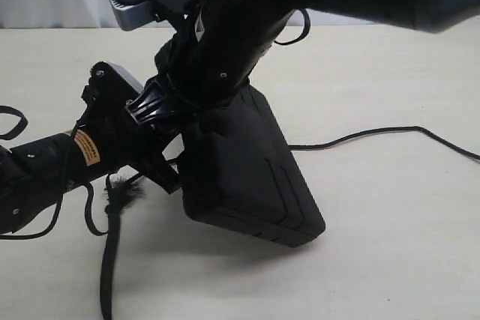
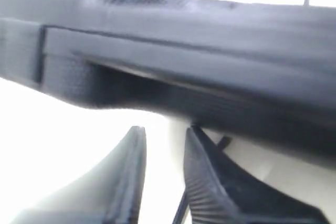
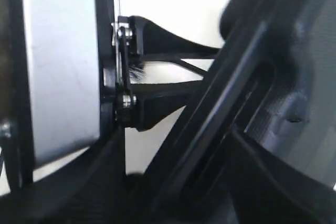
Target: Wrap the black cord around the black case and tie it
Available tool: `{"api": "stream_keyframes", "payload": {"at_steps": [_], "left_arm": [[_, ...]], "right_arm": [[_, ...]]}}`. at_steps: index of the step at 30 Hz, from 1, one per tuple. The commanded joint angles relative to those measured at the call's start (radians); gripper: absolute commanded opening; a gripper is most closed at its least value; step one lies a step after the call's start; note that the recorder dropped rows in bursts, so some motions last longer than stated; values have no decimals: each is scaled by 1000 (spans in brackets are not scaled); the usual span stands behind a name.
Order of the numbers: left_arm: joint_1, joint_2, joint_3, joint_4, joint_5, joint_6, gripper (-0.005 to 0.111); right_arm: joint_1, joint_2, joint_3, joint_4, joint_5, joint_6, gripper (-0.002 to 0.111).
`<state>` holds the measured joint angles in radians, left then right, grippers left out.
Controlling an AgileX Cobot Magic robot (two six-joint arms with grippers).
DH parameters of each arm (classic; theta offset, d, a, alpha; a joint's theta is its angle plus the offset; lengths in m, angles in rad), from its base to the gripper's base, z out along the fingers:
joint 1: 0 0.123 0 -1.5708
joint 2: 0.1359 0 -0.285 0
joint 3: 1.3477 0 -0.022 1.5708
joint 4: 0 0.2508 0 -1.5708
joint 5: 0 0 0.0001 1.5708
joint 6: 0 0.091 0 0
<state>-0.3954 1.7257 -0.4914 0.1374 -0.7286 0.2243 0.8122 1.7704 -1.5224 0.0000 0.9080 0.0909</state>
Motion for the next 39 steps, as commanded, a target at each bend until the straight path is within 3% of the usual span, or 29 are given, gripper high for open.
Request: {"api": "stream_keyframes", "payload": {"at_steps": [1,6,10,12,17,20,22,24,27,36,39], "left_arm": [[-7,-7,-3,45,-52,-29,27],[-7,-7,-3,117,-59,-81,27],[-7,-7,-3,116,-70,-98,27],[-7,-7,-3,116,-75,-98,27],[-7,-7,-3,114,-87,-98,27],[-7,-7,-3,114,-89,-98,27],[-7,-7,-3,114,-92,-98,27],[-7,-7,-3,114,-91,-100,27],[-7,-7,-3,114,-84,-110,27],[-7,-7,-3,114,-81,-123,27],[-7,-7,-3,114,-79,-123,27]], "right_arm": [[3,-58,0,-62,-23,37,62],[3,-108,0,-80,8,34,64],[3,-202,37,-209,132,26,64],[5,-296,146,-198,94,26,64],[83,-506,506,-234,-197,126,63],[179,-579,671,-416,-337,344,63],[245,-602,763,-675,-380,564,62],[321,-608,836,-967,-348,862,60],[451,-608,927,-1230,-239,1103,60],[835,-601,1195,-1614,72,1575,60],[881,-561,1281,-1731,154,1766,60]]}}
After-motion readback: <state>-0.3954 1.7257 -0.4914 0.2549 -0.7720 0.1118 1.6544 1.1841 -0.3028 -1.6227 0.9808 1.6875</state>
